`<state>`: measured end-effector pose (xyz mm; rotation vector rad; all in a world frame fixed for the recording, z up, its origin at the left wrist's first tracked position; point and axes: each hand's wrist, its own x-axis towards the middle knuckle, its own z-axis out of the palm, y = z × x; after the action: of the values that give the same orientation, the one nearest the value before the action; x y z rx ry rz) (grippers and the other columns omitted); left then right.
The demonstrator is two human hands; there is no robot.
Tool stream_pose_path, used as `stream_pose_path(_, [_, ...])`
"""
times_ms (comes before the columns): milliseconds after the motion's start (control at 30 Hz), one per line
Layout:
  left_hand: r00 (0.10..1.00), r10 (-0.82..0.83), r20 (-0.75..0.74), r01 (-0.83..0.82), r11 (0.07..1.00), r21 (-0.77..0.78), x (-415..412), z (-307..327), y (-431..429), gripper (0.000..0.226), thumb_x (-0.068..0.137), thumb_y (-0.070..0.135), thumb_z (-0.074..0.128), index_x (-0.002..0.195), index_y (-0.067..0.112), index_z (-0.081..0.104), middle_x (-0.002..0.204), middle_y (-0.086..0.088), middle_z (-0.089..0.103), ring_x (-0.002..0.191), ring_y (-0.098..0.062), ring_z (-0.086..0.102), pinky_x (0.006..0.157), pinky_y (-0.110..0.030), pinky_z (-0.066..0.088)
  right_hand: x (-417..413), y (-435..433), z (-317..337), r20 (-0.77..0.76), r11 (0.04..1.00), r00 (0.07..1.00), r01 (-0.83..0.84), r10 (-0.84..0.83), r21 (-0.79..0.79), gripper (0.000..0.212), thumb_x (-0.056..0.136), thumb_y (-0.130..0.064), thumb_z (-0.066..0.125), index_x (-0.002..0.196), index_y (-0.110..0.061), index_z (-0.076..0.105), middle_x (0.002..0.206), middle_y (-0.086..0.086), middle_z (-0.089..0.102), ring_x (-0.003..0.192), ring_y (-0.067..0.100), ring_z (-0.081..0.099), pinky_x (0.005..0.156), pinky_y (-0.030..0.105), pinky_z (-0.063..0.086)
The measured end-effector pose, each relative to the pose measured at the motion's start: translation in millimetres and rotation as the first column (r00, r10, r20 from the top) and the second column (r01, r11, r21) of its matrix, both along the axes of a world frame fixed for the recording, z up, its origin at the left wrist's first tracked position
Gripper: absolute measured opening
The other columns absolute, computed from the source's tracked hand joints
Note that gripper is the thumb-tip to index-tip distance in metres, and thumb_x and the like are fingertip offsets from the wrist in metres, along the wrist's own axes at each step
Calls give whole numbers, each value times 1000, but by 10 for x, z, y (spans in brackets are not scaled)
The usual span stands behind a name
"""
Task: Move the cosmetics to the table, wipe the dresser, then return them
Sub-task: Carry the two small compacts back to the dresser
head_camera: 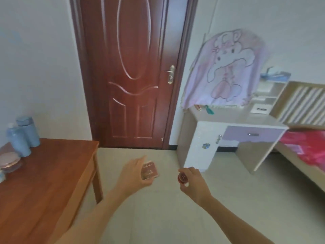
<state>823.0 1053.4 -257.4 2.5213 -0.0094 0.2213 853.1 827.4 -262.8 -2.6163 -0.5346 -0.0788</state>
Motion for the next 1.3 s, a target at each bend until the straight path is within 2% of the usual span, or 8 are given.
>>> stream_pose_path(100, [997, -73, 37, 75, 996, -58, 138, 50, -839, 101, 47, 67, 36, 134, 14, 40, 118, -1, 57, 108, -20, 50, 91, -28, 37, -127, -898, 10, -19, 988, 988, 152, -152, -9, 45, 81, -10, 58, 124, -17, 51, 115, 5, 52, 111, 23, 44, 87, 22, 38])
stream_pose_path(300, [974, -226, 30, 228, 963, -140, 150, -155, -2248, 94, 46, 63, 42, 127, 16, 48, 103, 1, 61, 100, -21, 53, 82, -27, 39, -422, -2244, -84, 2, 947, 948, 320, -320, -12, 42, 77, -6, 59, 119, -12, 56, 109, 9, 56, 105, 27, 48, 83, 24, 40])
stream_pose_path(400, [951, -307, -42, 299, 945, -134, 203, -247, -2682, 96, 46, 64, 43, 131, 20, 43, 107, 1, 59, 105, -20, 51, 89, -29, 40, -523, -2663, -179, 2, 925, 925, 380, -380, -10, 41, 77, -4, 58, 117, -11, 58, 108, 8, 56, 103, 26, 48, 80, 24, 39])
stream_pose_path(567, [936, -352, -25, 342, 921, -189, 491, -181, -3147, 92, 43, 63, 45, 124, 19, 48, 91, 13, 49, 93, -11, 46, 81, -25, 38, -483, -3102, -295, 10, 894, 894, 447, -447, 37, 39, 73, -1, 61, 111, -8, 61, 101, 10, 58, 97, 29, 50, 76, 30, 42])
stream_pose_path(733, [929, -370, -13, 360, 912, -194, 969, -230, -3454, 101, 42, 64, 44, 132, 19, 42, 99, 8, 51, 105, -17, 47, 84, -23, 35, -71, -3395, -332, -22, 878, 878, 479, -479, 12, 37, 76, -4, 59, 113, -10, 60, 103, 7, 56, 99, 25, 47, 80, 30, 43])
stream_pose_path(867, [925, -379, -21, 367, 908, -200, 1531, -263, -3677, 99, 46, 63, 50, 134, 19, 40, 111, 3, 56, 108, -17, 46, 87, -25, 36, 443, -3586, -317, -31, 877, 877, 480, -479, -2, 32, 77, -4, 58, 109, -9, 60, 95, -1, 47, 94, 20, 44, 79, 29, 43])
stream_pose_path(1000, [925, -380, -15, 369, 905, -210, 2136, -290, -3877, 101, 43, 66, 42, 132, 18, 41, 111, 2, 56, 106, -18, 45, 93, -31, 38, 1022, -3793, -275, -25, 873, 873, 487, -488, -22, 31, 78, -6, 57, 109, -9, 60, 101, 3, 53, 99, 22, 46, 78, 29, 43])
stream_pose_path(1300, [885, -457, -91, 445, 886, -131, 3153, -469, -4555, 100, 44, 66, 39, 133, 20, 40, 110, 2, 56, 104, -18, 45, 89, -26, 36, 1946, -4366, -409, -91, 845, 841, 535, -534, -12, 34, 80, -8, 57, 113, -12, 58, 108, 4, 54, 102, 21, 45, 79, 28, 43])
